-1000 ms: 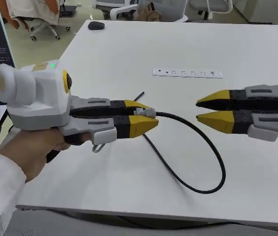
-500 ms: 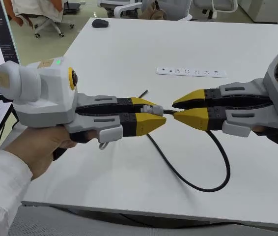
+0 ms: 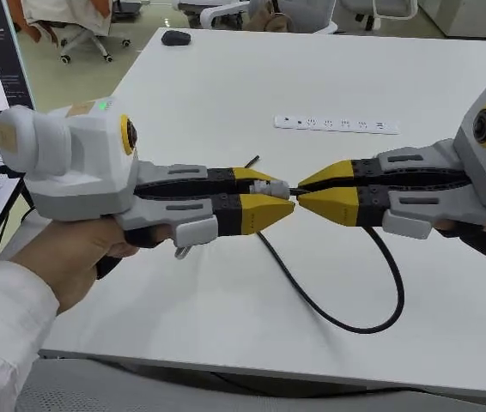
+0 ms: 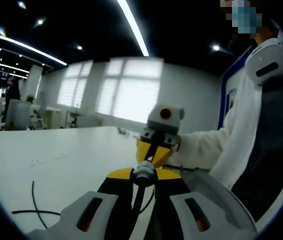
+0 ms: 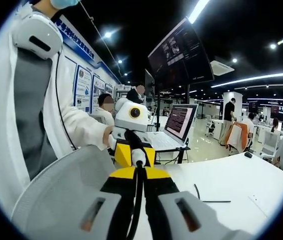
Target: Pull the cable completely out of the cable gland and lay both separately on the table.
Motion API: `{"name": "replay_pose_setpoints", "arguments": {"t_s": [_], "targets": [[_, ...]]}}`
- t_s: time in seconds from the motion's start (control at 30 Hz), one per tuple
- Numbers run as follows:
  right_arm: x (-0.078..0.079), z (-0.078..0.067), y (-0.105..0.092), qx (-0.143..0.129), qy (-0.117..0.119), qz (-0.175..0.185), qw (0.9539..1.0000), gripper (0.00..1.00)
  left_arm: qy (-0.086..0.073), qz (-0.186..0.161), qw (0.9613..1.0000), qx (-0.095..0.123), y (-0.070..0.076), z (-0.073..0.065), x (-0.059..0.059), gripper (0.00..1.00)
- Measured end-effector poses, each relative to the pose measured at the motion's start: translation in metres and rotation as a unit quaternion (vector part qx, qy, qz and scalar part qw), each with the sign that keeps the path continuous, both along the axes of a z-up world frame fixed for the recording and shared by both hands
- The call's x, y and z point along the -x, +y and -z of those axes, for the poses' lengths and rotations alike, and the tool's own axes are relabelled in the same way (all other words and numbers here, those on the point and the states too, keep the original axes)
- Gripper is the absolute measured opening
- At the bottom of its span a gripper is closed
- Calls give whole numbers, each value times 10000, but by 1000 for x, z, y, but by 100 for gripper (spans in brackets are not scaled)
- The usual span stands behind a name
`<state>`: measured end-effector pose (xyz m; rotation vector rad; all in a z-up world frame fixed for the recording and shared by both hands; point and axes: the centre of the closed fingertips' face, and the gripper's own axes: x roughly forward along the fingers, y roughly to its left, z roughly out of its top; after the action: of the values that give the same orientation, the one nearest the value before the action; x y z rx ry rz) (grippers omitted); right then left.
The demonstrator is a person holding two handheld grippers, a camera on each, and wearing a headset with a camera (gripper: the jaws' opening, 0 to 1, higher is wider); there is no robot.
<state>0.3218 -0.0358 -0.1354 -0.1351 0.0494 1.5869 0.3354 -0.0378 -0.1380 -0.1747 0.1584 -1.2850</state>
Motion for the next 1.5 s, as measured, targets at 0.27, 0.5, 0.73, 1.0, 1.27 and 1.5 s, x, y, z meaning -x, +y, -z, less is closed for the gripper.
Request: {"name": "replay_pose_setpoints", "arguments": {"t_s": [0.27, 0.5, 0.73, 1.0, 1.27, 1.5], "targets": [[-3, 4, -7, 49, 25, 55, 10000, 3, 3, -23, 10000, -70, 1, 2, -2, 17], [-8, 15, -21, 241, 32, 156, 9996, 3, 25, -64, 9999, -130, 4, 6, -3, 17], [-15, 33, -39, 482, 95, 366, 9981, 2, 71, -101, 9998, -144, 6, 8, -4, 17], [-23, 49, -57, 677, 164, 558, 9960, 2, 111, -122, 9997, -183, 6, 12, -6, 17], [-29, 67, -72, 872, 285, 742, 9930, 3, 129, -100, 9996, -242, 5, 17, -5, 17], [-35, 77, -83, 1002, 367, 924, 9900, 3, 123, -123, 9996, -226, 7, 16, -4, 17]]}}
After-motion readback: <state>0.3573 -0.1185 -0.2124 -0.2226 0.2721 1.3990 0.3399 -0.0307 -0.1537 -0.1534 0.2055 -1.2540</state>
